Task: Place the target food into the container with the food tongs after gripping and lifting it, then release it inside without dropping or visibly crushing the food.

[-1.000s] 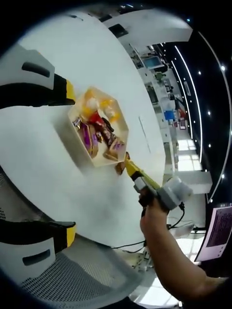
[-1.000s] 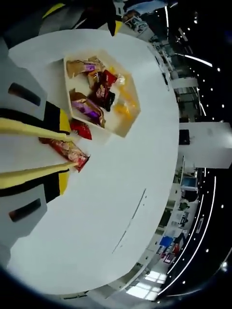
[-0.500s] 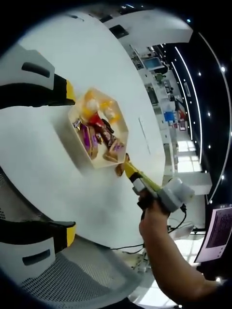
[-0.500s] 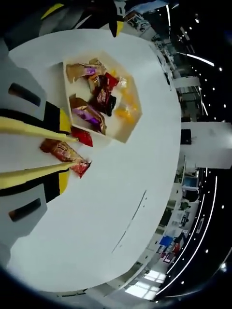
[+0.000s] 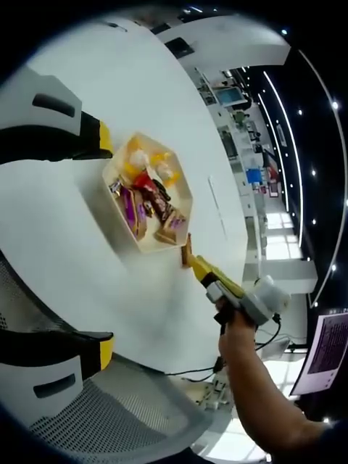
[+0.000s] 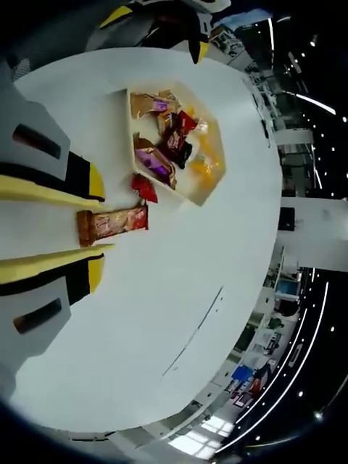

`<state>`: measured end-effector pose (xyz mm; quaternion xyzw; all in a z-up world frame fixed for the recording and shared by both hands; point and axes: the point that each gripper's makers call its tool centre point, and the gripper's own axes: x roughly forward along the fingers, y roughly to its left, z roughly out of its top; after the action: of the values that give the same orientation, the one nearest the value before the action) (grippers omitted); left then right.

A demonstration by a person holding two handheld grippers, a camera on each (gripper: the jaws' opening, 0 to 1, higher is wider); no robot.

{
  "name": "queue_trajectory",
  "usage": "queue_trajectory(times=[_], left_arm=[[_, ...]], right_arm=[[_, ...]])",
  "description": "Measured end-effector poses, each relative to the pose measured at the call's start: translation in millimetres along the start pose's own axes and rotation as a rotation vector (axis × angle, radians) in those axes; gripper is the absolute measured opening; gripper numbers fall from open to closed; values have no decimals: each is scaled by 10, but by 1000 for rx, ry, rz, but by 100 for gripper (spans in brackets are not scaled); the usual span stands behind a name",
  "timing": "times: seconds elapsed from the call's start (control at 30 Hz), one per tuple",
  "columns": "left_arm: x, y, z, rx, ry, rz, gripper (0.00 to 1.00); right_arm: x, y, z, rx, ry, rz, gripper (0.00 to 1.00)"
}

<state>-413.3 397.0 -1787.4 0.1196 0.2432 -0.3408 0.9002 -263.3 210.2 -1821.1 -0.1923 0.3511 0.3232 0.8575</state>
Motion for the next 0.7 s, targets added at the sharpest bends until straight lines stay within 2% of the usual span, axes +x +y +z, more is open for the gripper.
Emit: queue_trajectory(times=[0.03, 0.07, 0.23, 0.4, 0.7], left_arm=[[-1, -1, -3, 0, 2, 0, 94], [0, 3, -2, 1, 1, 2, 94], [1, 12, -7, -1, 2, 5, 94], [0, 7, -10, -1, 4, 3, 94], [5, 10, -17, 2, 9, 4, 93]], right_arm=[[25, 30, -22, -28, 21, 34, 27], [36, 36, -9, -17, 18, 40, 27], [88, -12, -10, -45, 42, 34, 27], [143, 6, -48, -27, 76, 77, 28], [211, -5, 10, -39, 86, 95, 29]])
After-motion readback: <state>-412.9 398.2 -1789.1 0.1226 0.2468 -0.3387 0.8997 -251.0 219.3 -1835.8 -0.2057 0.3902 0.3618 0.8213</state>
